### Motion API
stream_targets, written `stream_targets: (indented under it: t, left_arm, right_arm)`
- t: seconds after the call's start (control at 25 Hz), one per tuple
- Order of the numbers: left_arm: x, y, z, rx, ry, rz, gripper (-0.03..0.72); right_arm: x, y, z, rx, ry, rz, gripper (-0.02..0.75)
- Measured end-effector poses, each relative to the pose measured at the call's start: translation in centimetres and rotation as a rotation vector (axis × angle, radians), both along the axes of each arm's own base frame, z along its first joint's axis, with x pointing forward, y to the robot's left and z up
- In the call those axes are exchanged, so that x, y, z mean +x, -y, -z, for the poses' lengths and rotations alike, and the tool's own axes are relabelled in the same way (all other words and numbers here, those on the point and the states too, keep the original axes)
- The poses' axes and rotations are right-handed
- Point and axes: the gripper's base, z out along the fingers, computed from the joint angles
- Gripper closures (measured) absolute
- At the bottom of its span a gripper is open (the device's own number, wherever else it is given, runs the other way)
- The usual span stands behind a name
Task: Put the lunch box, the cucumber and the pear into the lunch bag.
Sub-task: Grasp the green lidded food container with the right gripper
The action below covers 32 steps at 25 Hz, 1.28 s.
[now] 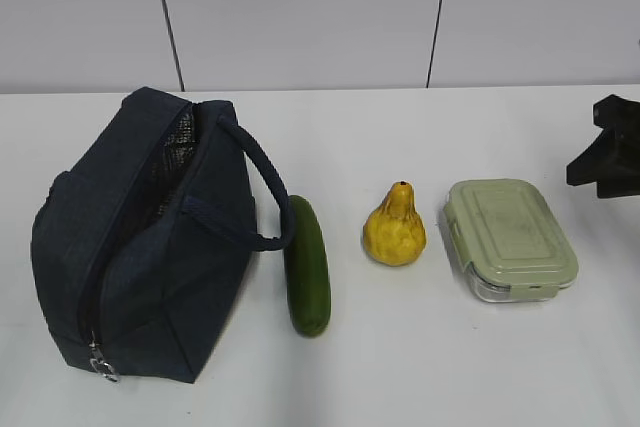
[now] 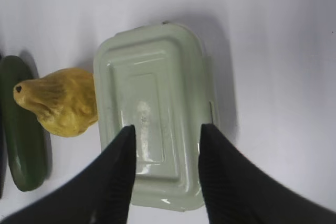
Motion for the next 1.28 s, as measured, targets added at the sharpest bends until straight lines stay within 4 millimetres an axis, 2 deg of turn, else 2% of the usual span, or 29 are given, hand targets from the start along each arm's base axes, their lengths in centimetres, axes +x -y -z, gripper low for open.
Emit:
stream_targets:
  t: [0.2, 0.48, 0.6, 0.8, 1.0, 1.28]
  left_arm:
    - [0.0, 0.0, 0.0, 0.0, 0.001, 0.0, 0.22]
    - [0.0, 0.0, 0.0, 0.0, 0.001, 0.0, 0.22]
    - [0.0, 0.0, 0.0, 0.0, 0.001, 0.0, 0.22]
    - [0.0, 0.0, 0.0, 0.0, 0.001, 0.0, 0.22]
    - [0.0, 0.0, 0.0, 0.0, 0.001, 0.0, 0.22]
    - [0.0, 0.0, 0.0, 0.0, 0.001, 0.0, 0.22]
  right_arm:
    - [-0.1, 0.3, 0.9, -0.055, -0.019, -0.071, 0.434]
    - [0.5, 1.5, 4.6, -0.004, -0.115, -0.089, 0.436]
    - [1.0, 2.2, 5.7, 0.077, -0.124, -0.086, 0.436]
    - [2.3, 2.5, 4.9, 0.195, -0.075, -0.077, 0.437]
    - [2.8, 2.6, 4.1, 0.195, -0.049, -0.093, 0.439]
    - [2.8, 2.6, 4.1, 0.181, -0.05, -0.105, 0.44]
